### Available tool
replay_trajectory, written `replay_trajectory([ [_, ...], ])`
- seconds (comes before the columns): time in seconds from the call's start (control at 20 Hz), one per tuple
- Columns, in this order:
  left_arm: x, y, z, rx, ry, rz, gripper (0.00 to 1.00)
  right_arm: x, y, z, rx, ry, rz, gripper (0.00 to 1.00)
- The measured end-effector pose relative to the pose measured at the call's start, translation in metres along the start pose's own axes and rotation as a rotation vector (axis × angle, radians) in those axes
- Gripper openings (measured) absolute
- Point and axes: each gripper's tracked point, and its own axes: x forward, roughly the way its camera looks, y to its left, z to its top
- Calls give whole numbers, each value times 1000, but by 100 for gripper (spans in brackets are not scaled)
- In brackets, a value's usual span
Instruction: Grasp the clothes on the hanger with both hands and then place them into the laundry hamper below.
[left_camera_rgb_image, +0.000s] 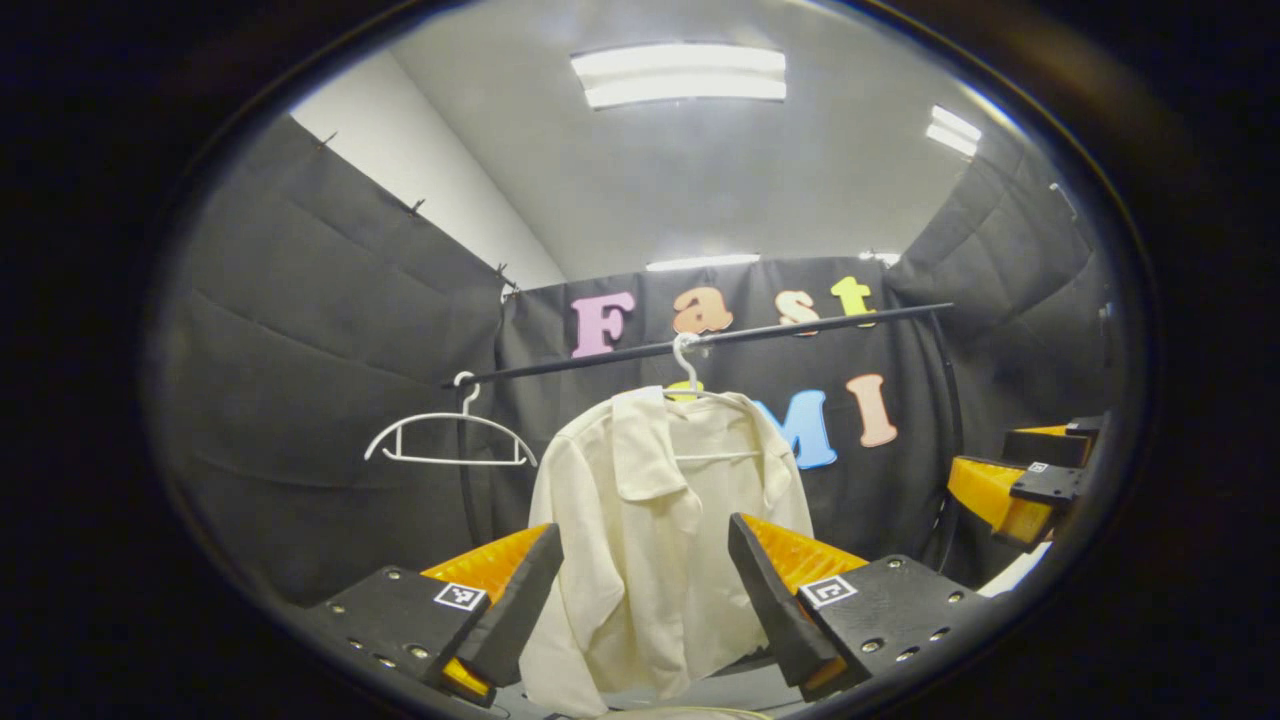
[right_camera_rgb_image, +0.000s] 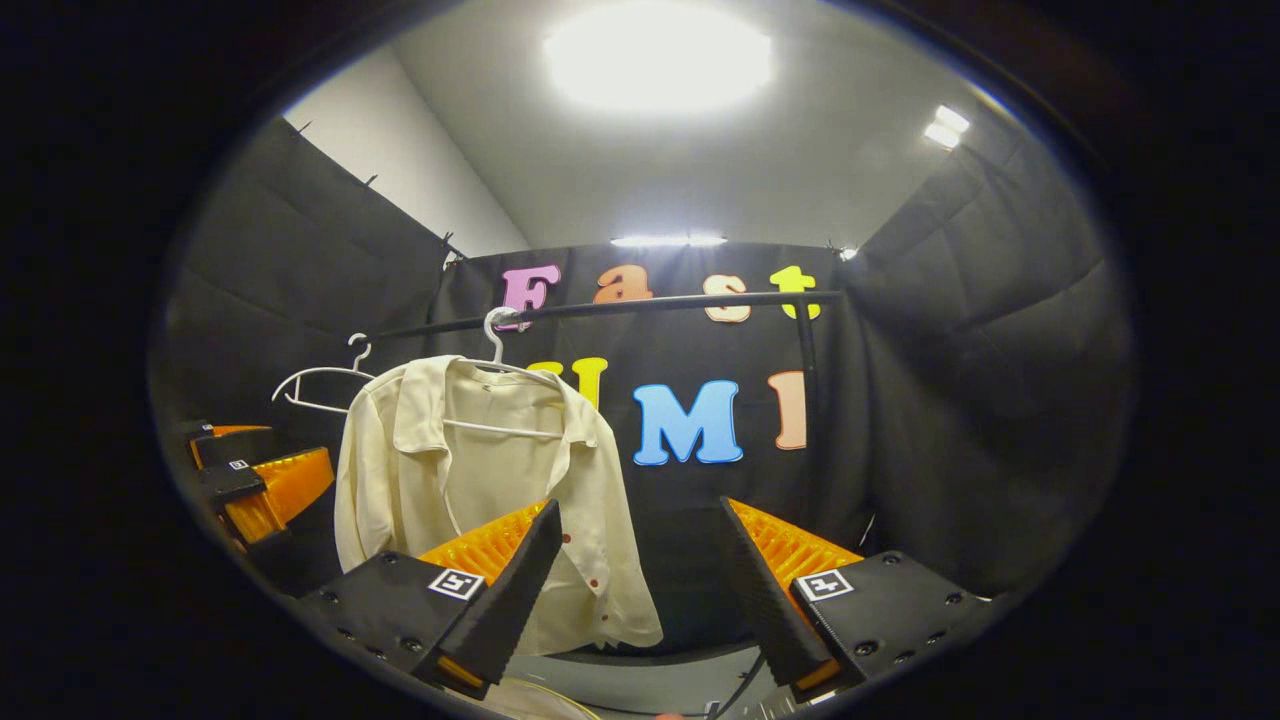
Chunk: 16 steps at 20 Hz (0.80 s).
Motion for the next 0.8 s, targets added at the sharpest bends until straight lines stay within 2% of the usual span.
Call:
replay_trajectory([
  [0.45, 68, -23, -24, 32, 27, 33, 100, 78, 16, -20, 30, 23, 116, 98],
  [0.5, 75, -23, -28, 36, 30, 36, 98, 85, 19, -24, 31, 29, 128, 97],
  [0.8, 114, -26, -50, 59, 59, 62, 98, 132, 44, -45, 45, 64, 207, 97],
])
